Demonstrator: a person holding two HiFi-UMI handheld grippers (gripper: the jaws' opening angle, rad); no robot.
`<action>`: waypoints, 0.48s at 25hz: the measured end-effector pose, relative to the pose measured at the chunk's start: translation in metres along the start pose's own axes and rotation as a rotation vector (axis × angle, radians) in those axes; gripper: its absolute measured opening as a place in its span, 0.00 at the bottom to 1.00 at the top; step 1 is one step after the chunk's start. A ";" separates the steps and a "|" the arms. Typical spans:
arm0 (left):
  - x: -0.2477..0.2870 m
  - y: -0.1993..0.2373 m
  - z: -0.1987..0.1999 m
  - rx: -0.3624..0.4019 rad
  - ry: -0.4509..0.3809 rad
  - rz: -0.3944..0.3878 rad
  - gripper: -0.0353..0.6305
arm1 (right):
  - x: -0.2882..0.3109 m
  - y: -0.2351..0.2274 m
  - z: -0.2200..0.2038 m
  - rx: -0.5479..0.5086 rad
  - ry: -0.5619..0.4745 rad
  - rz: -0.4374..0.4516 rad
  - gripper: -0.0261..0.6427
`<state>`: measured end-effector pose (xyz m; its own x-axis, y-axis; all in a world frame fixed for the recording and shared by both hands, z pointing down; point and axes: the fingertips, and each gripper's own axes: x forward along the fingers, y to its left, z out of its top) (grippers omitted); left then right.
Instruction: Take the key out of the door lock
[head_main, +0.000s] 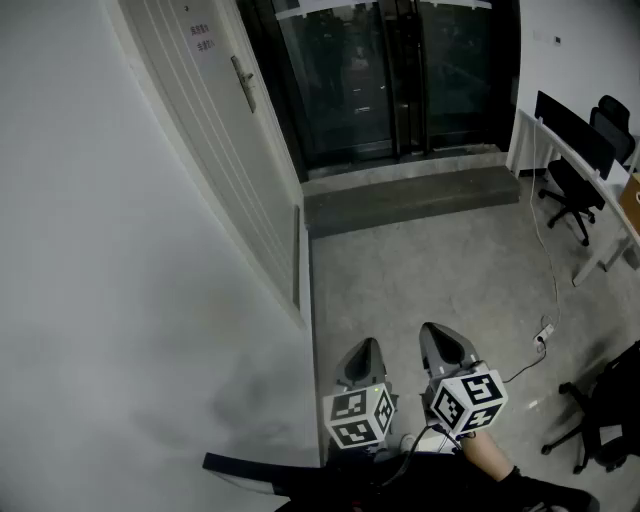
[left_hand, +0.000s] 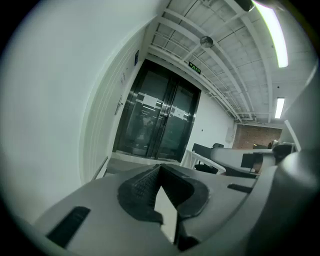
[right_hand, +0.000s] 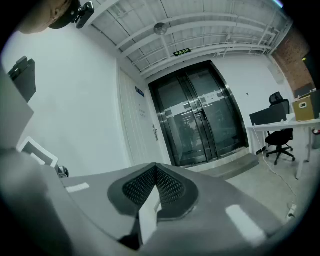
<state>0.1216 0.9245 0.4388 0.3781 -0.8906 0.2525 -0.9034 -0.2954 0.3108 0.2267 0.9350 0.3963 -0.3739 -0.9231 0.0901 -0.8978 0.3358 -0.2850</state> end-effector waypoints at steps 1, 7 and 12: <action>-0.001 -0.002 -0.001 -0.004 0.002 0.000 0.05 | -0.002 -0.001 0.000 0.000 0.004 0.001 0.04; 0.002 -0.003 -0.004 -0.007 0.002 0.004 0.05 | -0.001 -0.005 -0.001 -0.008 0.009 0.004 0.04; 0.004 0.005 -0.002 -0.013 0.000 0.010 0.05 | 0.006 -0.003 -0.002 -0.008 0.014 0.002 0.04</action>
<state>0.1194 0.9201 0.4436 0.3694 -0.8935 0.2553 -0.9042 -0.2823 0.3206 0.2264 0.9287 0.4000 -0.3787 -0.9198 0.1027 -0.8989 0.3391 -0.2775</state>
